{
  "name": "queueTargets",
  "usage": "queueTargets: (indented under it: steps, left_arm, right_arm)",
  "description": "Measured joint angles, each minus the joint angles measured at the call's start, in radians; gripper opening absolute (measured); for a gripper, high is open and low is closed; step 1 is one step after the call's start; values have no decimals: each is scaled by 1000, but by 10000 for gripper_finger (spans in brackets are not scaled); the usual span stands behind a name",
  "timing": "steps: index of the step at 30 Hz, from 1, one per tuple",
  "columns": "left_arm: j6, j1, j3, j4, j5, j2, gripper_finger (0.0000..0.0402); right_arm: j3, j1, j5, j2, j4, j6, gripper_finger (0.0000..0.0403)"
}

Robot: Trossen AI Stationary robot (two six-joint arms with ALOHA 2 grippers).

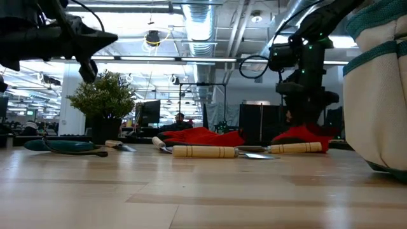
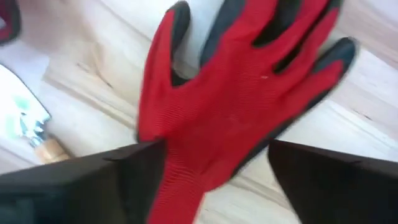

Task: Pick & Place Garden tools in Gardening bag
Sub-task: Put the red glove into the gardening bag

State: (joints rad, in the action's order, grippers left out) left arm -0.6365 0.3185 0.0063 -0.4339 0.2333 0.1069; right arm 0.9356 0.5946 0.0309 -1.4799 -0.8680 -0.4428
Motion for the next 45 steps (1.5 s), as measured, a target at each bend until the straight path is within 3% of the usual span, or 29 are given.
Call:
queueTargets:
  steps: [4,9,15,21,33,38,45]
  left_arm:
    - [-9,21,0,18,5,-4,4]
    - [-27,22,0,16,15,-4,7]
    - [-27,22,0,15,15,-3,5]
    - [-29,22,0,15,15,-3,8]
    - [-50,22,0,15,15,-2,8]
    - [-50,22,0,15,15,-2,5]
    - [-55,22,0,14,15,-2,9]
  right_arm:
    - [-19,18,3,3,32,-74,339]
    - [-88,18,-6,-6,169,-181,365]
    - [-129,25,-4,-6,201,-255,371]
    - [-184,5,-20,-22,384,-358,371]
    - [-155,-35,44,-154,367,-440,371]
    - [-125,-30,70,-161,330,-445,345]
    - [-127,-25,80,-162,311,-416,223]
